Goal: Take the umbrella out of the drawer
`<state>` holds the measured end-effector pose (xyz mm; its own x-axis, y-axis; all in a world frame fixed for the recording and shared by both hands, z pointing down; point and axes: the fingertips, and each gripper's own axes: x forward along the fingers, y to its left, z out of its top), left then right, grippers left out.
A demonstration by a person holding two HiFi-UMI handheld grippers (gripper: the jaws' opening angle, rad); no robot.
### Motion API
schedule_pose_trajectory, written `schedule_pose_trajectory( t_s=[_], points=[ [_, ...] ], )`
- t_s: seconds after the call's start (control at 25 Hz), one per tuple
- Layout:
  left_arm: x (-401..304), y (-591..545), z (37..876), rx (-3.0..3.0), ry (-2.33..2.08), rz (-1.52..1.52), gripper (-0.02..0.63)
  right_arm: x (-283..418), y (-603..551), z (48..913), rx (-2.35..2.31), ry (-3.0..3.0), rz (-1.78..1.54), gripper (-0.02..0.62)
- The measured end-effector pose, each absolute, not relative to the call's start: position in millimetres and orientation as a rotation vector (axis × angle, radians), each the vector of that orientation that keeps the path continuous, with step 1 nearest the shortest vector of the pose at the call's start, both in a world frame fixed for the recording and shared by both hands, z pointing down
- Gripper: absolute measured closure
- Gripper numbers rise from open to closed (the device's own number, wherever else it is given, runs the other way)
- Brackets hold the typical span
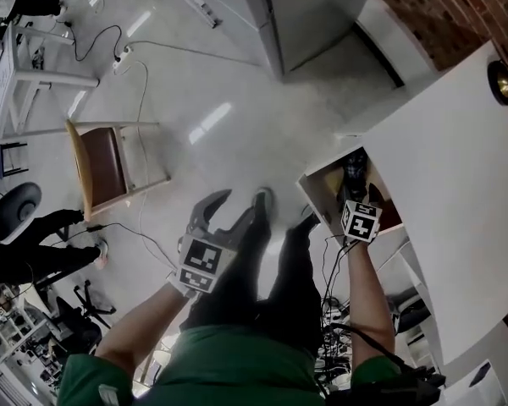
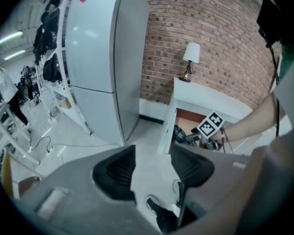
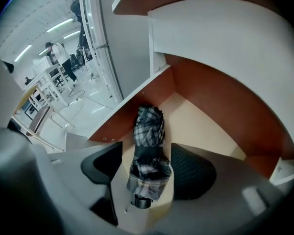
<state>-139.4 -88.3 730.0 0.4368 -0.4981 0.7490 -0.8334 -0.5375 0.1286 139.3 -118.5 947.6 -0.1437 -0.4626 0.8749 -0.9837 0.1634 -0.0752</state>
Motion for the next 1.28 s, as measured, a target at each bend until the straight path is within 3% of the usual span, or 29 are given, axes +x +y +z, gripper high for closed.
schedule_pose_trajectory(
  t_s=[0.76,0.96,1.28],
  points=[
    [-179,-87,752,2.152,-1.107,0.961,0.397,142,-132,1045,1.277,-1.408,0.842,0.293],
    [-179,-84,749,2.149,-1.086,0.962,0.416,143,-127,1037,1.238,-1.452,0.864,0.407],
    [-168,-90,738,2.186,-1.07,0.933,0.428,137,-113,992,1.234,-1.491,0.793,0.417]
  ],
)
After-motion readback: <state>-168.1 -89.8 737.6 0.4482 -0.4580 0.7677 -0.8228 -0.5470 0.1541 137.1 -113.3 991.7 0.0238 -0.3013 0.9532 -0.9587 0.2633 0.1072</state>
